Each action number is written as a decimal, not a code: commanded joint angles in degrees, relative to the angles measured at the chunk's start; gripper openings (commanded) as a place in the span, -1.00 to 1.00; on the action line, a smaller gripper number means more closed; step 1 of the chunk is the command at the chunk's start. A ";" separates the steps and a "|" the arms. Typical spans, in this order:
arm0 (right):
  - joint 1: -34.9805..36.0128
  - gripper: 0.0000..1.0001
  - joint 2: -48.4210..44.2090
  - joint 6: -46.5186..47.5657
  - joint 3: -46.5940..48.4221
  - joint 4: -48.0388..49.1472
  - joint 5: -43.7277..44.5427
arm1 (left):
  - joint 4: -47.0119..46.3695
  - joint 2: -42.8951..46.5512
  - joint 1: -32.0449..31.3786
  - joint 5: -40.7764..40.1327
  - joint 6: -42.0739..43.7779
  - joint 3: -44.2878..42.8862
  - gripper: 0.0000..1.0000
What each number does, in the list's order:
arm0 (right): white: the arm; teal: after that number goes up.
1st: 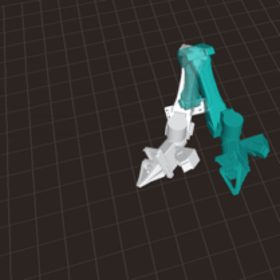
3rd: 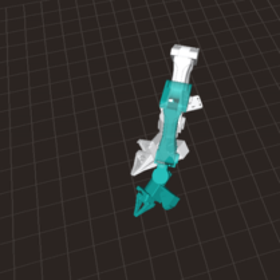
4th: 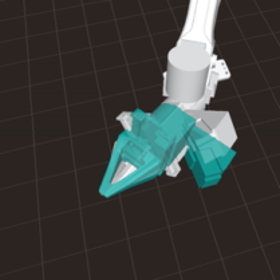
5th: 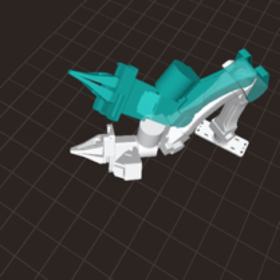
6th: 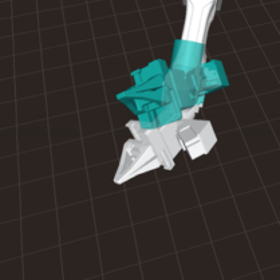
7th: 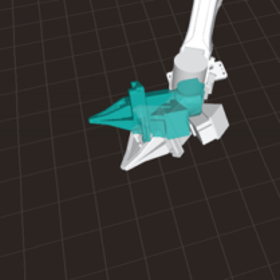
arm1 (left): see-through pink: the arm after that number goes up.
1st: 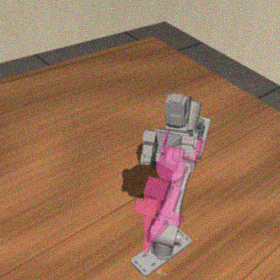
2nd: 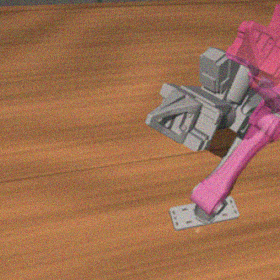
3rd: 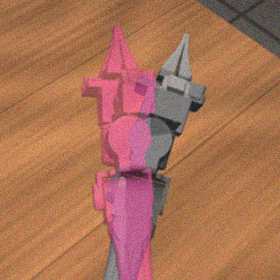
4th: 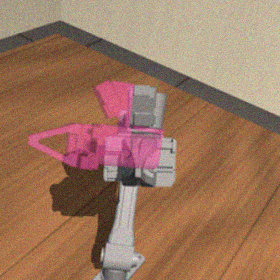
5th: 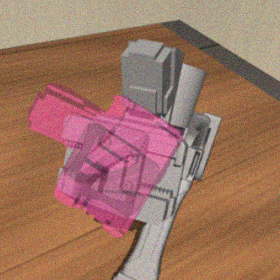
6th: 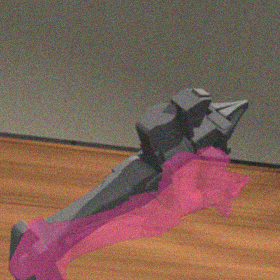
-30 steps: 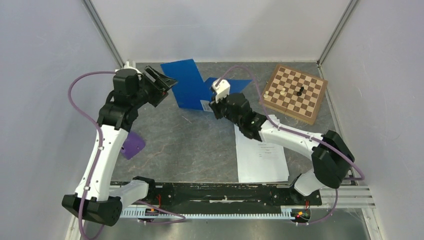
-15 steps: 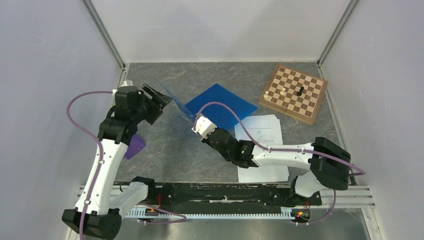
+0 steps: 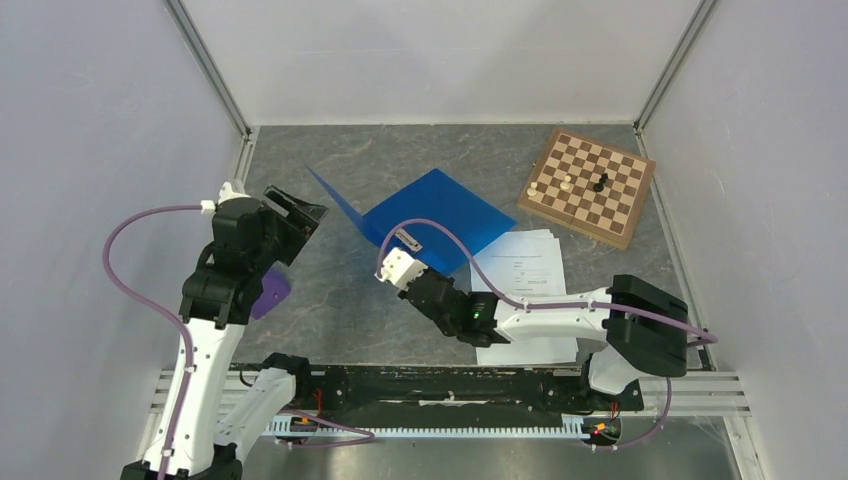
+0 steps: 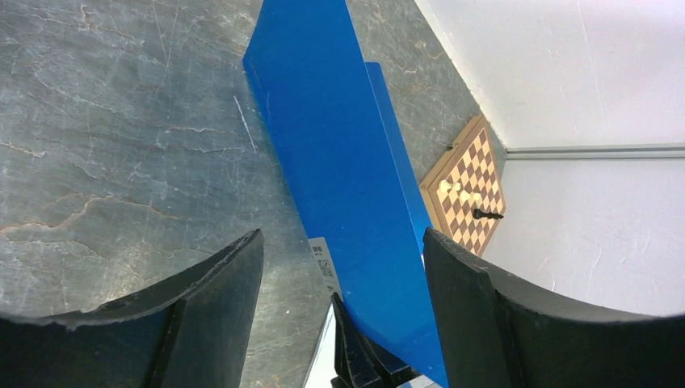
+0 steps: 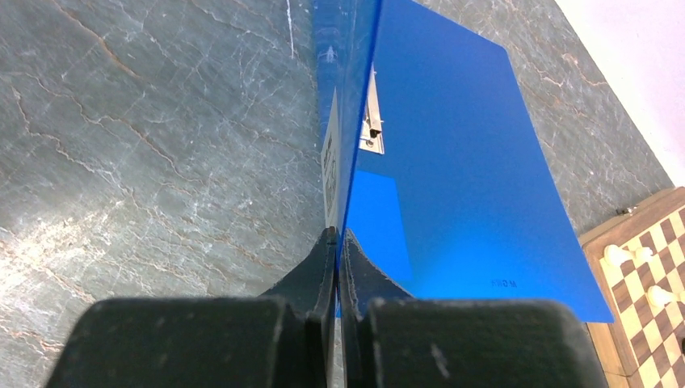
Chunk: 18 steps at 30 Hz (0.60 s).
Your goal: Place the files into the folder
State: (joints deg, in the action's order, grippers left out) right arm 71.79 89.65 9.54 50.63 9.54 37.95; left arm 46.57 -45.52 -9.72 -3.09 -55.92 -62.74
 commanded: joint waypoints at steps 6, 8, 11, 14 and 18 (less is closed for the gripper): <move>1.88 -1.00 2.13 1.51 1.83 -0.06 5.02 | -8.87 -3.07 0.31 2.83 0.11 3.95 0.49; 2.17 -1.00 2.35 1.61 2.09 -0.24 5.73 | -10.94 -4.22 0.31 4.91 -0.04 5.22 0.45; 2.52 -1.00 2.83 1.82 2.45 -0.58 6.46 | -14.47 -5.82 0.31 7.29 0.63 6.81 0.36; 2.48 -1.00 3.10 1.71 2.58 -0.60 6.51 | -12.64 -8.19 0.31 8.28 2.73 6.51 0.11; 2.57 -0.98 2.88 1.71 3.10 -0.76 6.19 | -8.60 -9.92 0.29 5.74 7.85 6.12 -0.40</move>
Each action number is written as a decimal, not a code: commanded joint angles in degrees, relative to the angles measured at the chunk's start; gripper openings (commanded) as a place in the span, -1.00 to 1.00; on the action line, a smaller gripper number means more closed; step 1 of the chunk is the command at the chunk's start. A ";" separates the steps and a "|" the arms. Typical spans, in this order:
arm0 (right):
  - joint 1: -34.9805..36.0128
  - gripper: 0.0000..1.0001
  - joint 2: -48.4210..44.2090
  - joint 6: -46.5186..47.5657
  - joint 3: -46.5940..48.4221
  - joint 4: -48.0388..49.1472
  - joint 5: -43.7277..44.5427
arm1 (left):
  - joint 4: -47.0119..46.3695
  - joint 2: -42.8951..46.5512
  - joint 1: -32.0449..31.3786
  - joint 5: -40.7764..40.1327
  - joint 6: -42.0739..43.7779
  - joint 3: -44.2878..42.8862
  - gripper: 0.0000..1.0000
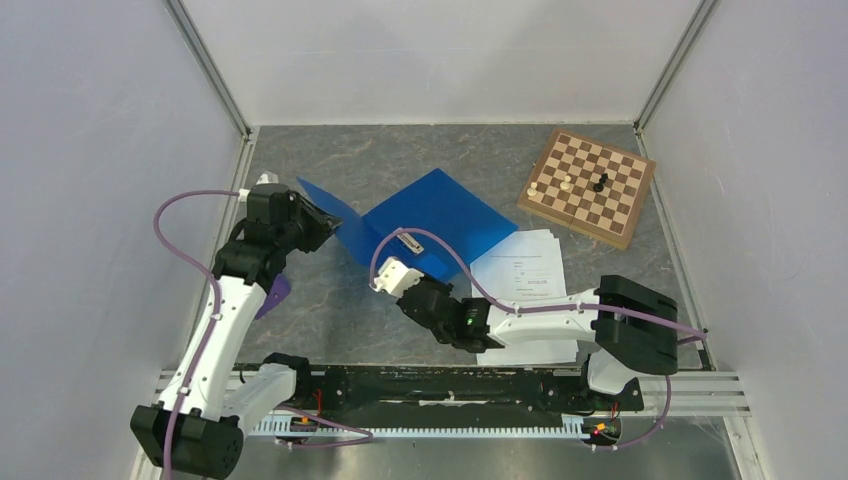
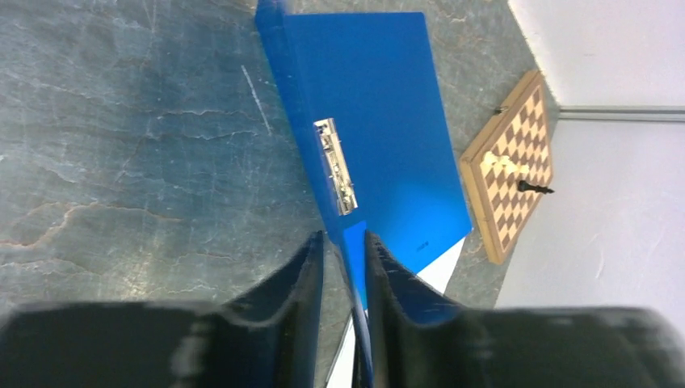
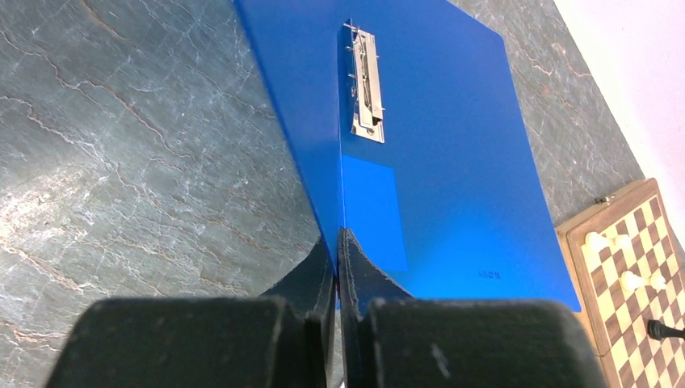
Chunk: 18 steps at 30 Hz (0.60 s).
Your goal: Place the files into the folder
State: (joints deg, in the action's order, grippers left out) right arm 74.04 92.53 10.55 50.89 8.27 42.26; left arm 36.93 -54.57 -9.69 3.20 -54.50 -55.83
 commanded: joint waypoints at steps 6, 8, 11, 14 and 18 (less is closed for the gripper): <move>0.75 0.29 -5.13 0.11 0.93 0.23 -1.90 | 4.99 -4.65 1.45 -1.01 20.60 -3.18 -0.95; 0.82 0.54 -9.08 -0.66 -0.57 0.19 -4.68 | 4.22 -4.50 2.44 1.31 23.78 -2.65 -0.95; 0.74 0.69 -12.84 -2.10 -0.89 -1.98 -9.00 | 2.81 -4.01 4.02 5.76 27.29 -1.68 -0.95; 0.60 0.73 -14.37 -3.21 0.57 -5.36 -10.72 | 2.00 -4.50 6.13 11.74 29.86 -1.00 -0.95; 0.19 0.75 -15.46 -5.05 1.94 -7.72 -14.42 | -0.18 -4.51 6.48 17.13 30.18 0.38 -0.95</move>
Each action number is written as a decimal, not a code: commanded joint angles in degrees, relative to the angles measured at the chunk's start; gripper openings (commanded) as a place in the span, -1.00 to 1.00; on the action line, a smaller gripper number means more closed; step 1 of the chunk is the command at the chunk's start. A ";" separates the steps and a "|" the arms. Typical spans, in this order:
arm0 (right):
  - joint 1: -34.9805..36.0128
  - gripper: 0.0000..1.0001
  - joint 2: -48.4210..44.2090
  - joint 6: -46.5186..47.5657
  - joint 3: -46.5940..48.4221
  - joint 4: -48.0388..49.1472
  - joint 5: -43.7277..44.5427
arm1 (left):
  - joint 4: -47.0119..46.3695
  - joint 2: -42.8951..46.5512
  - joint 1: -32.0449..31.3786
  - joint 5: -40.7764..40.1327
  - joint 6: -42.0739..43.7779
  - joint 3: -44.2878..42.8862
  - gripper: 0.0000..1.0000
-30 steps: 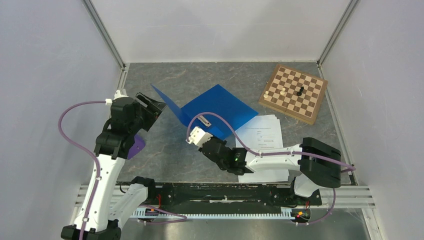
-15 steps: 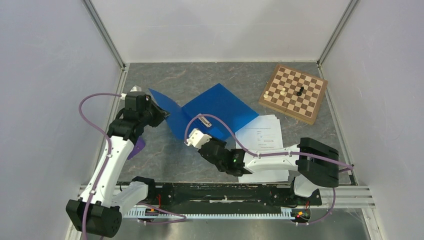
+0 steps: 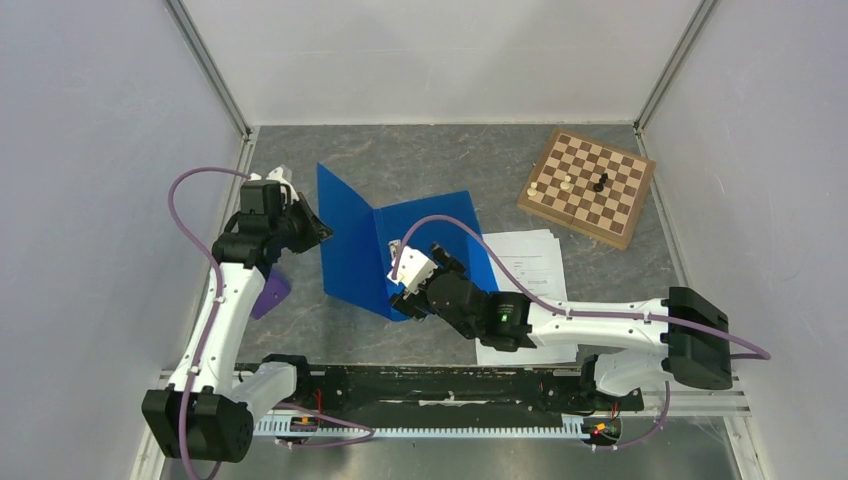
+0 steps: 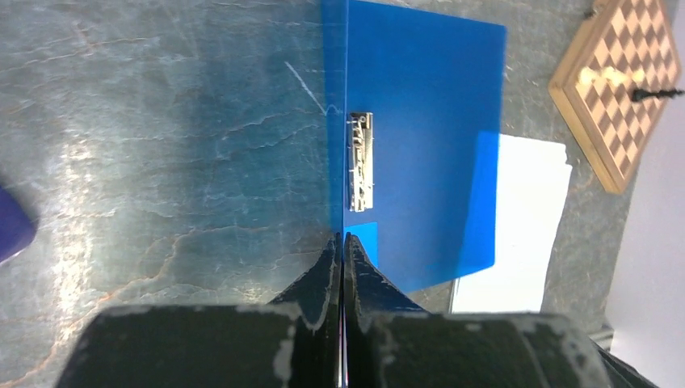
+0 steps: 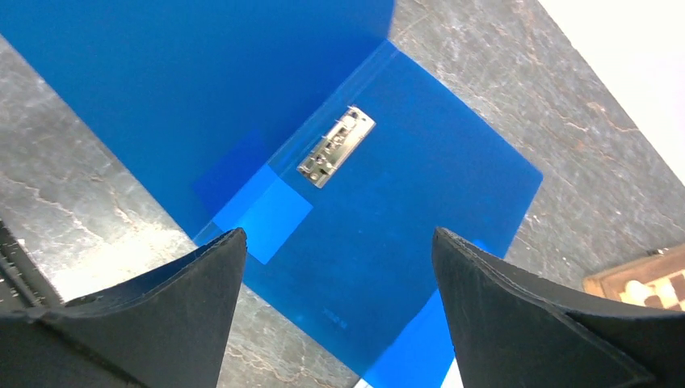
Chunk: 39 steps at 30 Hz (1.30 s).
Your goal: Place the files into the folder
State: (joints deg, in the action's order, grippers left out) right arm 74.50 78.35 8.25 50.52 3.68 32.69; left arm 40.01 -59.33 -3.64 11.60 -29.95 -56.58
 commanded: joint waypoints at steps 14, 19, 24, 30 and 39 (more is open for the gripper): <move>-15.30 0.61 10.74 -20.52 8.66 -9.02 -13.79 | -6.30 0.33 0.56 17.85 5.01 3.01 -0.95; -18.22 0.65 15.96 -22.86 10.08 -9.14 -15.58 | -0.47 -0.40 0.51 9.89 6.59 0.50 -0.81; -18.50 0.90 21.33 -25.87 13.01 -9.67 -14.12 | 5.67 -1.86 0.56 -4.57 7.46 -3.16 0.13; -16.79 0.96 27.16 -27.55 17.17 -9.65 -7.39 | 4.90 -2.48 0.56 -6.86 6.36 -5.76 0.28; -13.00 0.96 38.28 -27.68 24.65 -14.86 0.32 | 4.50 -3.92 0.47 -4.81 5.62 -8.45 0.26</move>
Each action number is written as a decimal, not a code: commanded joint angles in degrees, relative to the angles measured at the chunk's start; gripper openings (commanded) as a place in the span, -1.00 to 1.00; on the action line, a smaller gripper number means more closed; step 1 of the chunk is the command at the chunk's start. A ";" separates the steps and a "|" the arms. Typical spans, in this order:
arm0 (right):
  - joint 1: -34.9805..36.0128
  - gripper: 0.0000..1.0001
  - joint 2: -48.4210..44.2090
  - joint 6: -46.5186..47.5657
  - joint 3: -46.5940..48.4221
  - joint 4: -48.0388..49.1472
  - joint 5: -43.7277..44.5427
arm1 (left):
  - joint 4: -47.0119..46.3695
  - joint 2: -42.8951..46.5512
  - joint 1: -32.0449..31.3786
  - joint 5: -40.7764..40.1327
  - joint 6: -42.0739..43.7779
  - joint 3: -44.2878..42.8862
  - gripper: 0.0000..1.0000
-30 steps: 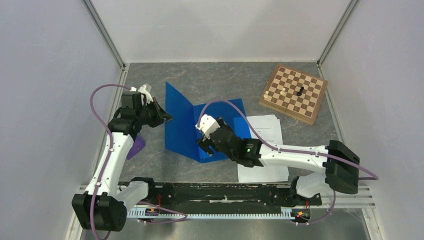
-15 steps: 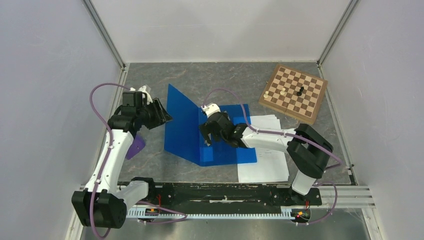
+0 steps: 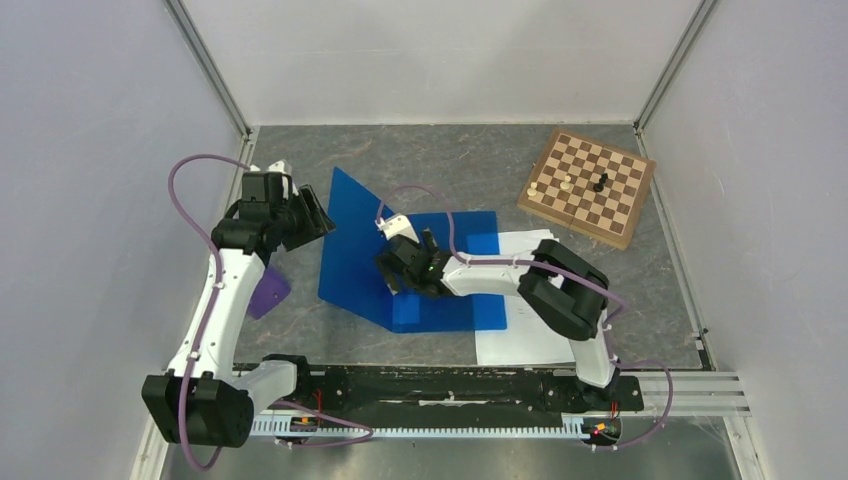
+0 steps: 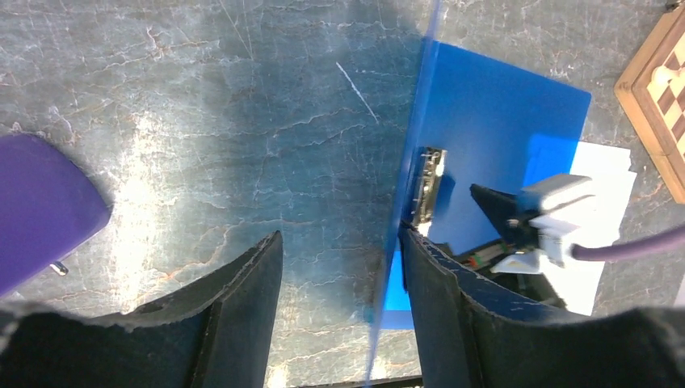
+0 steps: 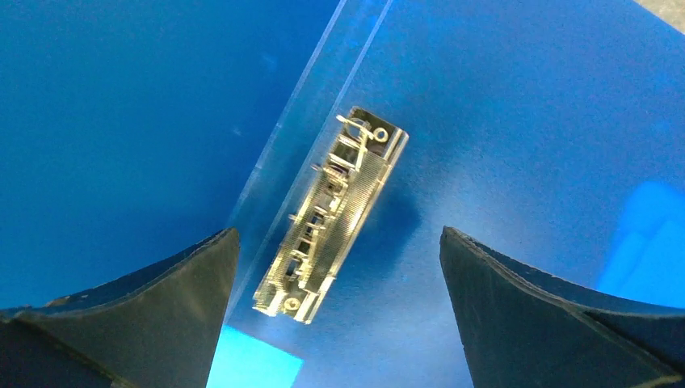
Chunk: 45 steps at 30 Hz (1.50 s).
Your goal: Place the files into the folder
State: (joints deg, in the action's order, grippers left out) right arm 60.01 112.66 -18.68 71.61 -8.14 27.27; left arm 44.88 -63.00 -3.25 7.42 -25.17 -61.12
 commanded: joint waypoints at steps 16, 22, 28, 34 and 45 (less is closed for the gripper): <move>2.02 0.96 0.10 1.17 -13.46 0.12 7.61 | -2.57 -0.40 -11.14 -1.96 -7.05 -4.08 -0.11; -1.68 0.96 -10.25 2.69 -26.83 12.84 0.72 | -11.64 -7.26 -19.43 -4.97 -13.08 7.39 -0.53; -4.99 0.96 -16.03 5.73 -33.47 21.19 -5.98 | -15.79 -10.53 -21.63 -10.79 -20.27 17.06 -0.95; -7.78 0.95 -18.57 4.65 -37.55 27.14 -16.63 | -19.45 -10.11 -23.95 -16.14 -27.96 27.22 -0.95; -8.50 0.89 -21.53 4.82 -39.92 28.99 -22.08 | -18.15 -17.83 -28.62 -19.44 -27.89 14.02 0.05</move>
State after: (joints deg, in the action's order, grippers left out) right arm 51.27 91.83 -13.76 33.45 22.68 8.99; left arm 27.81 -76.36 -29.82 -7.73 -50.89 -38.59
